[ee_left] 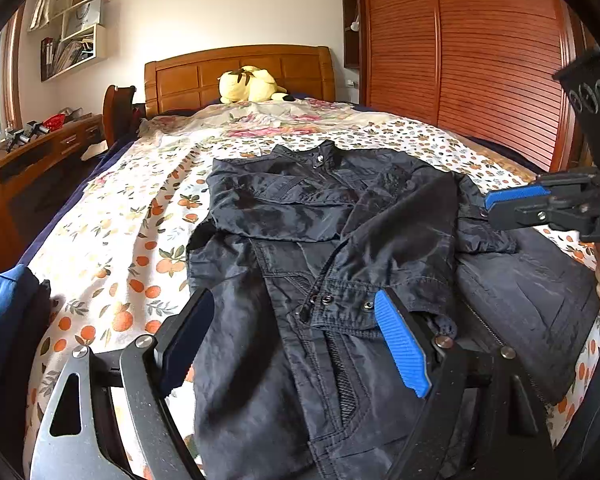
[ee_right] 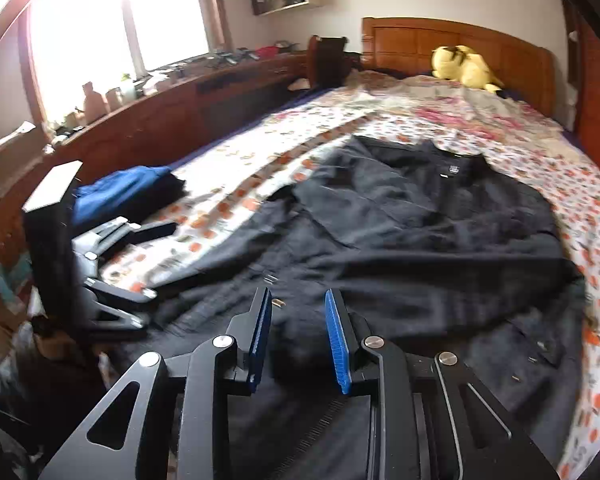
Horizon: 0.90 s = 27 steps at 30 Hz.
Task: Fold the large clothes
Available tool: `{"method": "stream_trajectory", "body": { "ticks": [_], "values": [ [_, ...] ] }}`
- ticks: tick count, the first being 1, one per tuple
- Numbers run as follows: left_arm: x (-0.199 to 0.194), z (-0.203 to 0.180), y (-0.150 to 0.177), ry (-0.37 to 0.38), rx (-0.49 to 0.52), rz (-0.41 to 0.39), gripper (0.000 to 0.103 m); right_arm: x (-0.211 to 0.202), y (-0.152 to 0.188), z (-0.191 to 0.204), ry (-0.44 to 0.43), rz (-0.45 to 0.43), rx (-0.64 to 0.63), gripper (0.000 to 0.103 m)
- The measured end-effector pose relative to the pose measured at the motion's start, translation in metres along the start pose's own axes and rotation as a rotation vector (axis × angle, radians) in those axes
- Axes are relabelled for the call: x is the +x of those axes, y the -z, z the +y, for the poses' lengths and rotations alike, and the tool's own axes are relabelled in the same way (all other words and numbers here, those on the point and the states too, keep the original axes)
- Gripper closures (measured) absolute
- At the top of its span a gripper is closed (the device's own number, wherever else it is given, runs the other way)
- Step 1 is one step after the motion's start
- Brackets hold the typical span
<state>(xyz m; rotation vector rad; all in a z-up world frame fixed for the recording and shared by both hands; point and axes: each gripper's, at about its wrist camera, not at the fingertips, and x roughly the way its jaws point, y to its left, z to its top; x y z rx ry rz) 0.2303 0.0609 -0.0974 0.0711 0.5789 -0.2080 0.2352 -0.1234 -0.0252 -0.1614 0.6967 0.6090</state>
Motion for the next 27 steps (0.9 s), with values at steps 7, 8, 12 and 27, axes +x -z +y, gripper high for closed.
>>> {"method": "stream_trajectory", "body": {
  "ticks": [7,8,12,27],
  "values": [
    [0.002,-0.028,0.003,0.059,0.021,0.04,0.02,0.021,0.044,-0.054,0.17,0.058,0.038,0.073],
    [0.002,-0.034,0.003,0.074,0.02,0.045,0.02,0.025,0.052,-0.063,0.186,0.067,0.049,0.073],
    [0.005,-0.052,0.0,0.125,0.014,0.069,0.02,0.037,0.07,-0.084,0.183,0.078,0.118,0.073],
    [0.04,-0.095,-0.002,0.061,0.015,0.198,0.051,0.045,0.088,-0.106,0.096,0.005,0.247,0.071]
  ]
}}
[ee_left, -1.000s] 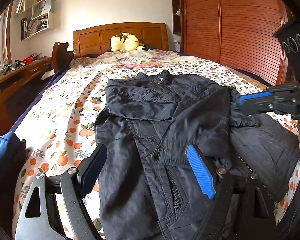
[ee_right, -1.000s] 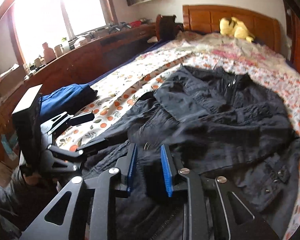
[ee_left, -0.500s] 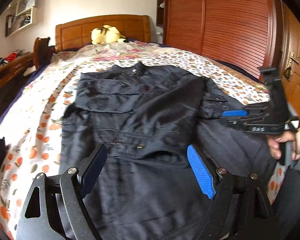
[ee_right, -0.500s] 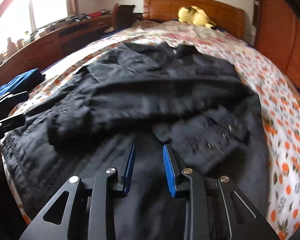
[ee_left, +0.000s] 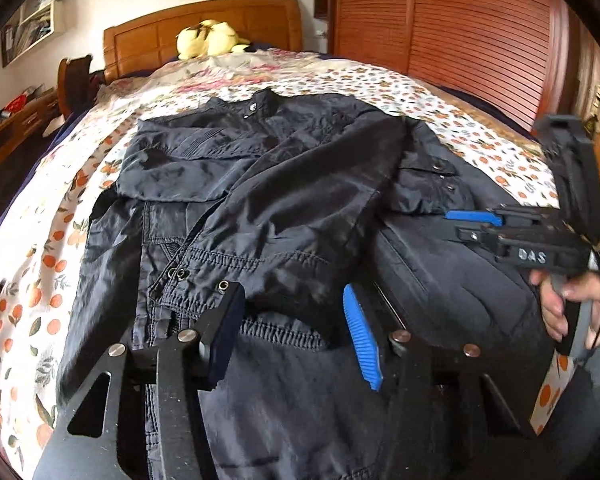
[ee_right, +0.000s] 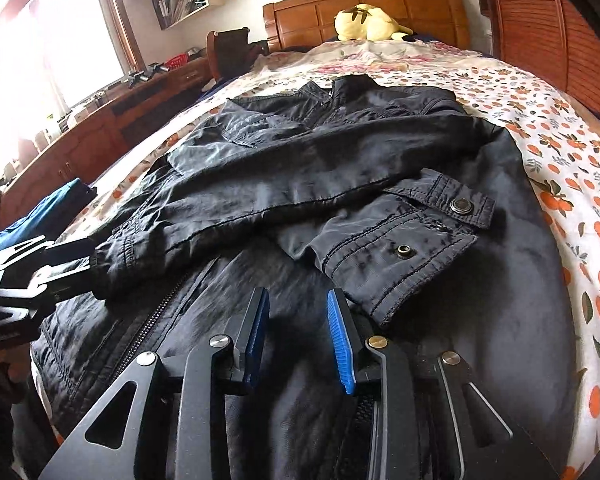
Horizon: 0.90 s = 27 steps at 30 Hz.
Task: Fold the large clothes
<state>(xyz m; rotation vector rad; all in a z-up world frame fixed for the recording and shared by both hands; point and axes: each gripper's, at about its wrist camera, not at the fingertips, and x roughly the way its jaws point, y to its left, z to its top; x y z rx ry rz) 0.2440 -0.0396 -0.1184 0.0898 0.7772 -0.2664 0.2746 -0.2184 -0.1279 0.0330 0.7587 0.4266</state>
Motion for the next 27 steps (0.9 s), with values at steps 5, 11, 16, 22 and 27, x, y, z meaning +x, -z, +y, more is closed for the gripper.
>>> {"method": "stream_trajectory", "body": {
  "ticks": [5,11,16,22,27],
  "values": [
    [0.006,0.007,0.0,0.006,-0.079,0.035,0.057,-0.006,0.005,-0.003,-0.019,-0.013,0.005,0.071],
    [0.004,0.004,0.006,-0.007,-0.129,0.031,0.072,-0.017,0.01,-0.006,-0.045,-0.026,-0.001,0.07],
    [0.009,0.001,0.0,-0.026,-0.11,0.036,0.082,-0.018,0.01,-0.01,-0.047,-0.031,0.008,0.071],
    [0.001,-0.01,-0.001,-0.018,-0.058,0.024,0.095,-0.019,0.011,-0.008,-0.038,-0.034,0.008,0.07],
    [-0.019,-0.021,-0.003,-0.044,-0.019,-0.007,0.095,-0.019,0.011,-0.007,-0.035,-0.034,0.005,0.07]
  ]
}}
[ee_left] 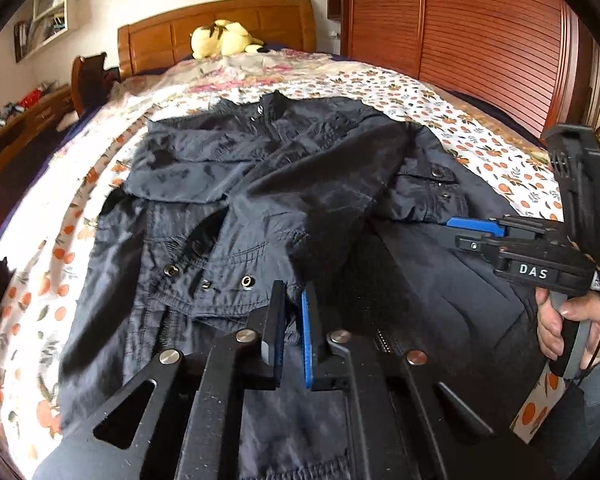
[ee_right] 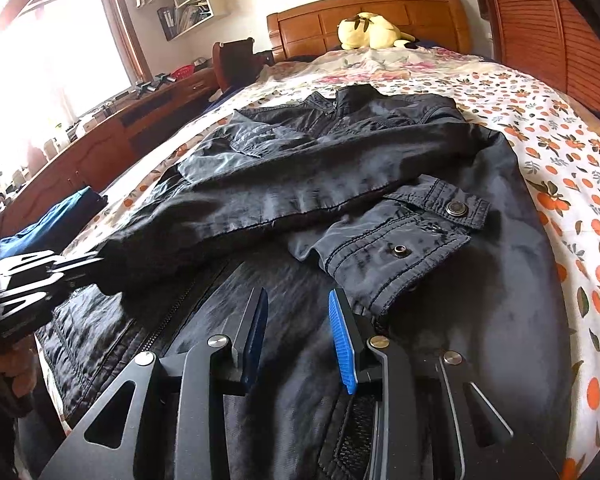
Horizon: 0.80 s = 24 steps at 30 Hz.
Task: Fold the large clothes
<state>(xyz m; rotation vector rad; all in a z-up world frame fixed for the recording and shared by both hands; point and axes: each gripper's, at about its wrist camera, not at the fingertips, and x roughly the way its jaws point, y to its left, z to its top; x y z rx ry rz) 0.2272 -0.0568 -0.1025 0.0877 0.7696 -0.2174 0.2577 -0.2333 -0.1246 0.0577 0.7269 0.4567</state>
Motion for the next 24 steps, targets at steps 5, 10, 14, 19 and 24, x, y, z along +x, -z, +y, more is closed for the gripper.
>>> {"method": "stream_trajectory", "body": {
  "ticks": [5,10,14,19,24],
  "values": [
    [-0.006,0.009,0.003,0.048,-0.011,0.03,0.093,0.001,0.0,0.001,-0.005,0.003,-0.007,0.07],
    [-0.025,0.028,0.017,0.032,-0.021,0.005,0.061,0.003,0.0,0.002,0.0,0.009,-0.014,0.07],
    [-0.039,0.055,0.032,-0.033,-0.043,0.014,0.061,0.004,0.0,0.003,0.007,0.01,-0.02,0.07],
    [-0.049,0.096,0.051,-0.101,-0.1,0.052,0.054,0.007,0.0,0.003,0.011,0.019,-0.027,0.07],
    [-0.049,0.122,0.065,-0.156,-0.13,0.087,0.024,0.008,-0.001,0.003,0.019,0.027,-0.035,0.07]
  ]
}}
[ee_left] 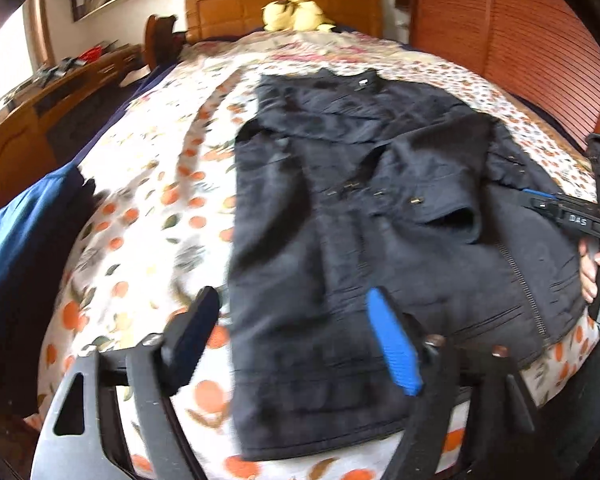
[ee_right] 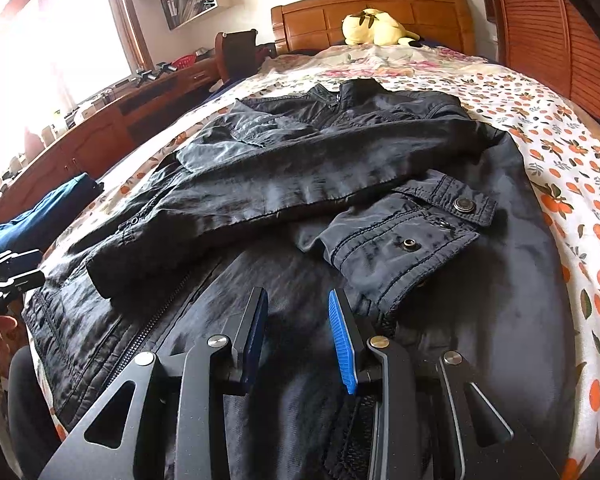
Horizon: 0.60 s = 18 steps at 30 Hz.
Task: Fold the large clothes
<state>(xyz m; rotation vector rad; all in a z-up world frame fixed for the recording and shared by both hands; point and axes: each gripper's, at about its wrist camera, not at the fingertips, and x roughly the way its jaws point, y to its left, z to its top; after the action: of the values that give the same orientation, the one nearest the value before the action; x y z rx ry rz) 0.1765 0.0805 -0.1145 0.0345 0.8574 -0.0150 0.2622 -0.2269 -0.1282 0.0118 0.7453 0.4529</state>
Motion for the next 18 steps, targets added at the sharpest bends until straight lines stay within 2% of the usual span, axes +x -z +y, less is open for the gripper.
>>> {"method": "stream_trajectory", "body": {
  "ticks": [4,11,18],
  "values": [
    [-0.002,0.018,0.005,-0.034,-0.037,0.01,0.024,0.0,0.0,0.002,0.013,0.0,-0.015,0.07],
    [-0.012,0.028,0.014,-0.018,-0.073,0.007,0.024,0.007,-0.001,0.0,0.002,0.042,-0.019,0.07],
    [-0.042,0.028,0.017,0.022,-0.118,-0.049,0.024,0.009,-0.003,0.001,0.017,0.061,-0.015,0.07]
  ]
}}
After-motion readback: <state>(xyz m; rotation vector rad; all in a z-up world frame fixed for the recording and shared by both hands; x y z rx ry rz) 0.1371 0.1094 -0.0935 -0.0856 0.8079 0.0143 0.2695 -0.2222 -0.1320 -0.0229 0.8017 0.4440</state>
